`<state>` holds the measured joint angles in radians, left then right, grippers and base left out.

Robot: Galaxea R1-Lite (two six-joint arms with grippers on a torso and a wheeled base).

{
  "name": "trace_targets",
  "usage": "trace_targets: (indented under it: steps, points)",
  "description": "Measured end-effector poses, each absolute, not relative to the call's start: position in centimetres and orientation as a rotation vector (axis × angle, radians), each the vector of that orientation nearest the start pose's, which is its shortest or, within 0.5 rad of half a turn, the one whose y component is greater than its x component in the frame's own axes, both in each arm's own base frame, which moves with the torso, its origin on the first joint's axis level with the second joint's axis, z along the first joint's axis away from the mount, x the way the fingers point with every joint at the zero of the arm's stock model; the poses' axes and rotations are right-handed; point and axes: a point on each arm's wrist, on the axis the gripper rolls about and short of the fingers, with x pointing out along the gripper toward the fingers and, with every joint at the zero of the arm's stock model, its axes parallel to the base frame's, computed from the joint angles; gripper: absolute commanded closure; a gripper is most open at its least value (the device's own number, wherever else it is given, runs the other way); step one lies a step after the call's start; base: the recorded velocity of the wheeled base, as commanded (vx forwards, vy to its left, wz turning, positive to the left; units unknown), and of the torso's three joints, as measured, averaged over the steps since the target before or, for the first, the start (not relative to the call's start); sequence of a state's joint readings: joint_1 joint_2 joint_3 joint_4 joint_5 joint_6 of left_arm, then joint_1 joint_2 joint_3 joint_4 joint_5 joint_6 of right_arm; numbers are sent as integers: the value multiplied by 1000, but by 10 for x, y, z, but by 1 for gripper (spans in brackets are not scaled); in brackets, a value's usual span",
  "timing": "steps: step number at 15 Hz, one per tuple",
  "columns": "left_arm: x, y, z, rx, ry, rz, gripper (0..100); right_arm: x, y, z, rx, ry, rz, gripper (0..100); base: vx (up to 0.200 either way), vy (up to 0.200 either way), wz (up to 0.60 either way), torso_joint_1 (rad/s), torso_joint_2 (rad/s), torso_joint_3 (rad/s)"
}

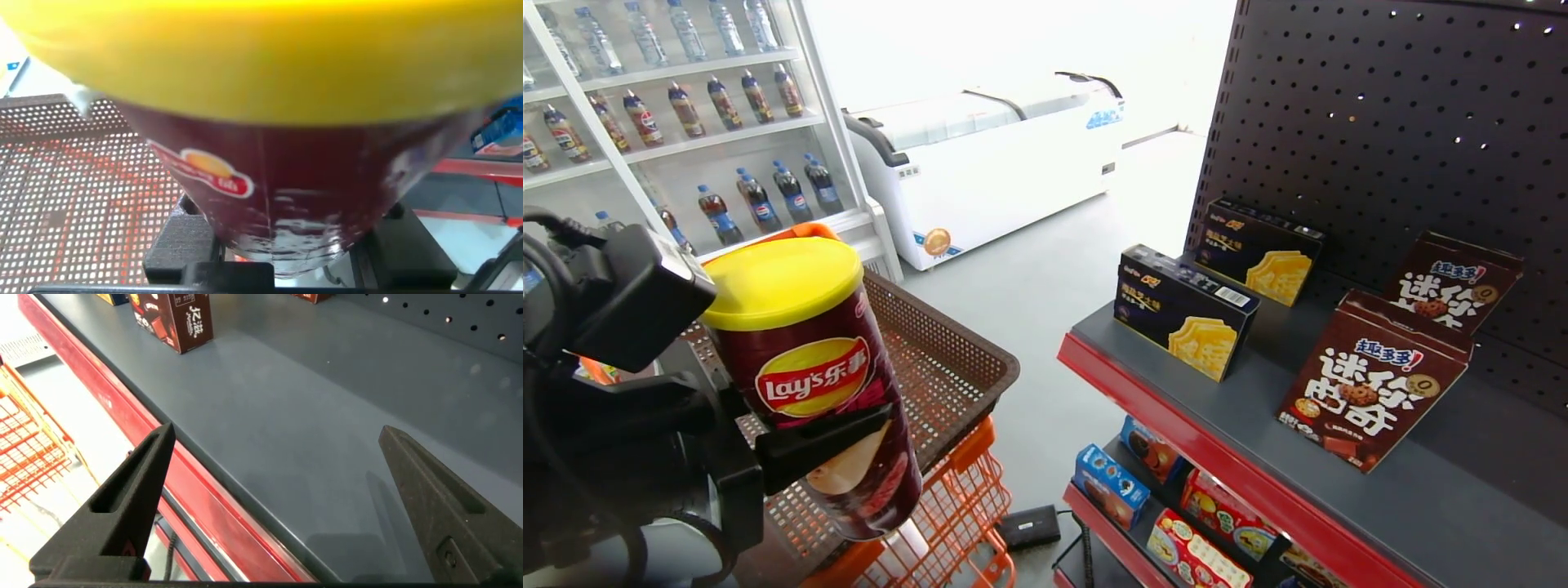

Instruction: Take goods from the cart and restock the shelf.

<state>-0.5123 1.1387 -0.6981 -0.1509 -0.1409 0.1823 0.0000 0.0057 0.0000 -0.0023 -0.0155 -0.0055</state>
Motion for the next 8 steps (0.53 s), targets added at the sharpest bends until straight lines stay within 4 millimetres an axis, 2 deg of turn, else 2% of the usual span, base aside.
trace_targets:
  steps: [5,8]
  points:
    - [138,-85,236,226,233,-721,100,-22,0,76,-6,3,-16,0,0,0,0,0,0,0]
    - [136,-86,236,227,235,-733,100,-22,0,76,-6,3,-16,0,0,0,-600,1,2,2]
